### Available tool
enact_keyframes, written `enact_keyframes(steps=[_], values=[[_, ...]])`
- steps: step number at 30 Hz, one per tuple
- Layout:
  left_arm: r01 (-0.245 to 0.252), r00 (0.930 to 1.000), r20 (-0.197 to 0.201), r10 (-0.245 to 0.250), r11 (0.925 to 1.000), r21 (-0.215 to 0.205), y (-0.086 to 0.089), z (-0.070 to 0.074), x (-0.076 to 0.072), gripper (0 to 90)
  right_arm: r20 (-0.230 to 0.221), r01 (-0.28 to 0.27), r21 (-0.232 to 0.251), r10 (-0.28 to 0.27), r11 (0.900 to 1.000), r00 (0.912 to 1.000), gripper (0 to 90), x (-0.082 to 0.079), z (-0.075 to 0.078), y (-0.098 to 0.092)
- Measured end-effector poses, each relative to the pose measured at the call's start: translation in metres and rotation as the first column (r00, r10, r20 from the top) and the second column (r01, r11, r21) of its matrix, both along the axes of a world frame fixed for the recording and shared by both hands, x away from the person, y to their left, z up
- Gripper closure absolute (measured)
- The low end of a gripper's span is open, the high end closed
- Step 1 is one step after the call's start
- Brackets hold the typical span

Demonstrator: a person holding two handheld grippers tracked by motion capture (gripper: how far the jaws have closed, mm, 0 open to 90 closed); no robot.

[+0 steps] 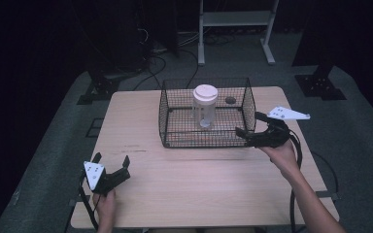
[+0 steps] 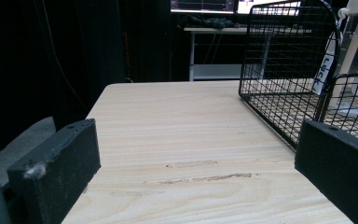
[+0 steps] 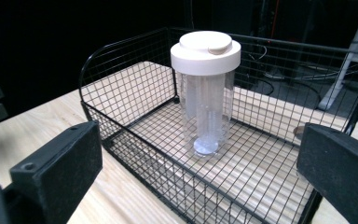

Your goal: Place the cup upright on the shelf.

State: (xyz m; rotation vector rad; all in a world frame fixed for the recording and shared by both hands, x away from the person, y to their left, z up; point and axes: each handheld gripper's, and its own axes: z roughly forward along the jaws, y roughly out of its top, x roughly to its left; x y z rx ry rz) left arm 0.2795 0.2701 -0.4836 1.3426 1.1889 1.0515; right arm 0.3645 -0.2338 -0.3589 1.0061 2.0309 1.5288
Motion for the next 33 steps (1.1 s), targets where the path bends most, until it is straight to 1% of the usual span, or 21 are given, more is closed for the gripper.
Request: enact_keyframes(steps=[1,3,5,6,9,12,13,15,16,23,25,31,33], values=[[-0.001,1.0000,0.000,0.001,1.0000,0.000,0.000,0.000,0.000,0.0,-0.001,-0.001,0.004,0.001,1.000,1.0000,0.0,-0.001,-0.001,-0.001],[0.000,1.0000,-0.001,0.000,1.0000,0.001,0.000,0.000,0.000,0.0,0.000,0.003,-0.005,-0.003,1.000,1.0000,0.0,-0.003,-0.004,-0.002],[-0.001,1.0000,-0.002,0.001,1.0000,0.004,0.000,0.000,0.000,0.0,-0.010,0.004,-0.009,-0.004,1.000,0.9999,0.0,-0.006,-0.009,-0.004],[-0.001,1.0000,-0.002,0.001,1.0000,0.004,0.000,0.000,0.000,0.0,-0.010,0.004,-0.009,-0.004,1.000,0.9999,0.0,-0.006,-0.009,-0.004],[-0.003,1.0000,-0.001,0.003,1.0000,0.005,0.000,0.000,0.000,0.0,-0.017,0.005,0.002,-0.005,1.000,0.9998,0.0,-0.009,-0.015,-0.007],[-0.003,1.0000,-0.002,0.003,1.0000,0.007,0.000,0.000,0.000,0.0,-0.019,0.008,-0.003,-0.008,1.000,0.9998,0.0,-0.011,-0.018,-0.009],[-0.003,1.0000,-0.002,0.003,1.0000,0.006,0.000,0.000,0.000,0.0,-0.025,0.012,0.007,-0.011,1.000,0.9996,0.0,-0.013,-0.020,-0.011],[-0.004,1.0000,-0.002,0.004,1.0000,0.006,0.000,0.000,0.000,0.0,-0.033,0.010,0.010,-0.010,1.000,0.9994,0.0,-0.014,-0.021,-0.011],[-0.004,1.0000,-0.001,0.004,1.0000,0.005,0.000,0.000,0.000,0.0,-0.024,0.012,0.011,-0.012,1.000,0.9997,0.0,-0.015,-0.022,-0.012],[-0.003,1.0000,-0.002,0.003,1.0000,0.007,0.000,0.000,0.000,0.0,-0.030,0.020,0.008,-0.020,1.000,0.9994,0.0,-0.024,-0.027,-0.017],[-0.004,1.0000,0.000,0.004,1.0000,0.007,0.000,0.000,0.000,0.0,-0.024,0.022,0.004,-0.022,1.000,0.9995,0.0,-0.025,-0.029,-0.018],[-0.005,1.0000,-0.002,0.005,1.0000,0.009,-0.001,0.000,0.000,0.0,-0.038,0.036,0.004,-0.036,0.999,0.9986,0.0,-0.031,-0.036,-0.025],[-0.004,1.0000,-0.002,0.004,1.0000,0.008,-0.001,0.000,0.000,0.0,-0.038,0.045,0.012,-0.044,0.999,0.9983,0.0,-0.033,-0.039,-0.027]])
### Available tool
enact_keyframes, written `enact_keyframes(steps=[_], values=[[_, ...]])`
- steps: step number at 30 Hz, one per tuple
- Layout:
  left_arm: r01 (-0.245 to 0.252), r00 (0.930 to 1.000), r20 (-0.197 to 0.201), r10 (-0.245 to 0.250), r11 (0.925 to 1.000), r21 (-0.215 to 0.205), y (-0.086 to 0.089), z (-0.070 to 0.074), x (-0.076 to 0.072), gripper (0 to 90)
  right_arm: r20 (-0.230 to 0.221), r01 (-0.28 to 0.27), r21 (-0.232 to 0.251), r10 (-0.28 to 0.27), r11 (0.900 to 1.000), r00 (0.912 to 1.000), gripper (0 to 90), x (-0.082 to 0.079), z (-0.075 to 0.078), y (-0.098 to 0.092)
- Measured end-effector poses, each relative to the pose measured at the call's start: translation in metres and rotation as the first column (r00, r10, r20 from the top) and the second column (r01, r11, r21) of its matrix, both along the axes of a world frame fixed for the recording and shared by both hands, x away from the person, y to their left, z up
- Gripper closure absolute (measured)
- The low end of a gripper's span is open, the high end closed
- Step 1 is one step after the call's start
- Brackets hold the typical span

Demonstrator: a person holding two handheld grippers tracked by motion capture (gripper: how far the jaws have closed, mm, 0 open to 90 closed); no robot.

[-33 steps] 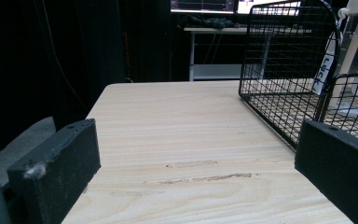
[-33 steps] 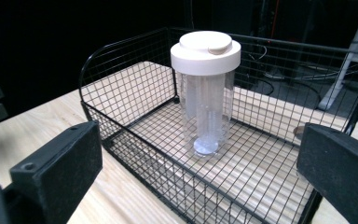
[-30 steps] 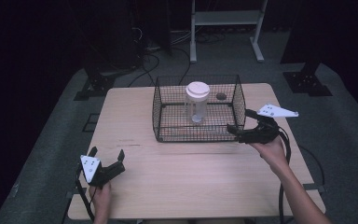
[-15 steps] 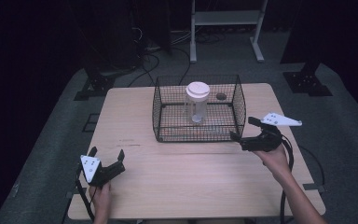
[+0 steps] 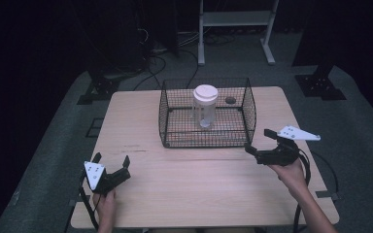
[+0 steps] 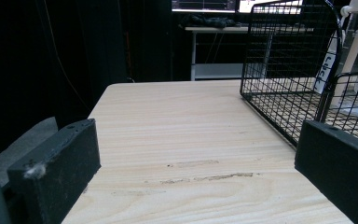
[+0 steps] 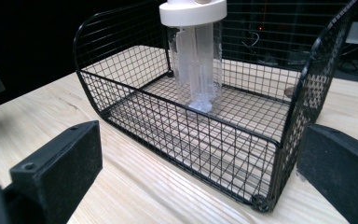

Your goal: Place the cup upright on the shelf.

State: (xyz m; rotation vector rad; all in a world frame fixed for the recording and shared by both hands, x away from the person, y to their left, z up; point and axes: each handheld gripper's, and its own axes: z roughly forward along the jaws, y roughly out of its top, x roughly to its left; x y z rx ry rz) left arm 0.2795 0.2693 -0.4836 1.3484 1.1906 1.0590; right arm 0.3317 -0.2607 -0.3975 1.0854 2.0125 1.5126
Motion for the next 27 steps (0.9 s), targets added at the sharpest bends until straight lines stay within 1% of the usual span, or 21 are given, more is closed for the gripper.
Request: enact_keyframes(steps=[17,27], values=[[0.000,1.0000,0.001,0.000,1.0000,0.006,-0.001,0.000,0.000,0.0,-0.014,0.024,0.001,-0.024,1.000,0.9996,0.0,-0.016,-0.016,-0.014],[0.000,1.0000,0.000,0.000,1.0000,0.007,-0.001,0.000,0.000,0.0,-0.034,0.038,0.012,-0.038,0.999,0.9987,0.0,-0.028,-0.031,-0.024]])
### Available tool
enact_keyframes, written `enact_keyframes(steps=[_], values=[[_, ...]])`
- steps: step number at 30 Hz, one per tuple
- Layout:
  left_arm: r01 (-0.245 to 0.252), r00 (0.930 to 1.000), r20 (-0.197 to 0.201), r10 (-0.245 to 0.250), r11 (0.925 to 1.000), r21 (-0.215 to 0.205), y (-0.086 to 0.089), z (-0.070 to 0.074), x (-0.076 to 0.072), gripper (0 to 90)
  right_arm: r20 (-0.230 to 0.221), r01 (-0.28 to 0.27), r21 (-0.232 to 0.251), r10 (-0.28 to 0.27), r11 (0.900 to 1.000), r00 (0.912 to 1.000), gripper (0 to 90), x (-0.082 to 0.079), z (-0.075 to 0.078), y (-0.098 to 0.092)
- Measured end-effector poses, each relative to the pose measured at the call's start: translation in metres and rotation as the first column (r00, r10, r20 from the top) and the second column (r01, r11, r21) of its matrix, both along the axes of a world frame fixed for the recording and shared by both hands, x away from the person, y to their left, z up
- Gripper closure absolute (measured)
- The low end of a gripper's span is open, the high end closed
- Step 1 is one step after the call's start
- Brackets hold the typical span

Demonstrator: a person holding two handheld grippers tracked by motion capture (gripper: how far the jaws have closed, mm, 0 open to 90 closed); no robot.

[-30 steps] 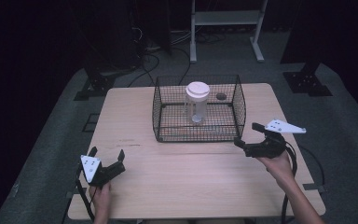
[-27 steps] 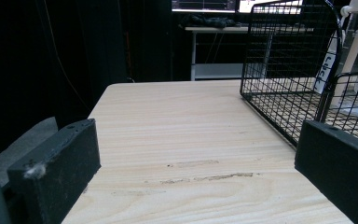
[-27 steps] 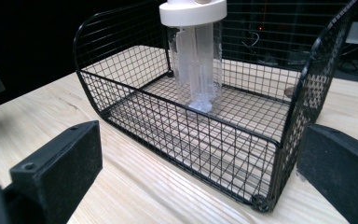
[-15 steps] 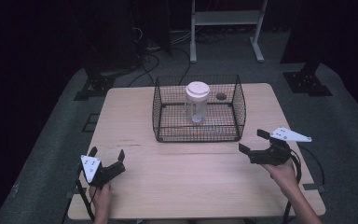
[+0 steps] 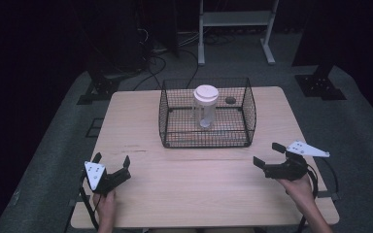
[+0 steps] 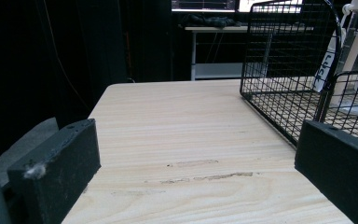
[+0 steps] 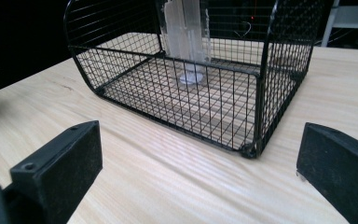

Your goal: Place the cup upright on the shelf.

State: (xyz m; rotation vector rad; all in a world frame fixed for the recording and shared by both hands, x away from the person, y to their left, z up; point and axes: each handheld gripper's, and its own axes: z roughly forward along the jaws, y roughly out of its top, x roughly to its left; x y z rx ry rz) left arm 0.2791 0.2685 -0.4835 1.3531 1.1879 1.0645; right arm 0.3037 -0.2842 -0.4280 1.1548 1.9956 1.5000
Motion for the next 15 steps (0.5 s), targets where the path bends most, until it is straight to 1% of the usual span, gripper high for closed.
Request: enact_keyframes(steps=[4,10,11,12,13,14,15], values=[[-0.001,1.0000,0.001,0.001,1.0000,0.002,0.000,0.000,0.000,0.0,0.000,-0.001,0.005,0.001,1.000,1.0000,0.0,-0.006,-0.005,-0.003],[-0.001,1.0000,0.001,0.001,1.0000,0.004,0.000,0.000,0.000,0.0,0.008,-0.004,-0.022,0.004,1.000,1.0000,0.0,-0.018,-0.011,-0.001],[-0.002,1.0000,0.001,0.002,1.0000,0.004,0.000,0.000,0.000,0.0,0.013,-0.002,-0.013,0.002,1.000,0.9999,0.0,-0.023,-0.014,0.000],[-0.002,1.0000,0.001,0.002,1.0000,0.004,0.000,0.000,0.000,0.0,0.013,-0.002,-0.013,0.002,1.000,0.9999,0.0,-0.023,-0.014,0.000],[-0.003,1.0000,0.001,0.003,1.0000,0.003,0.000,0.000,0.000,0.0,0.013,-0.009,-0.013,0.009,1.000,0.9999,0.0,-0.030,-0.017,0.003],[-0.004,1.0000,0.002,0.004,1.0000,0.002,0.000,0.000,0.000,0.0,0.013,-0.009,-0.013,0.009,1.000,0.9999,0.0,-0.030,-0.017,0.003],[-0.004,1.0000,0.001,0.004,1.0000,0.003,0.000,0.000,0.000,0.0,0.034,0.000,-0.018,0.000,1.000,0.9994,0.0,-0.039,-0.019,0.007]])
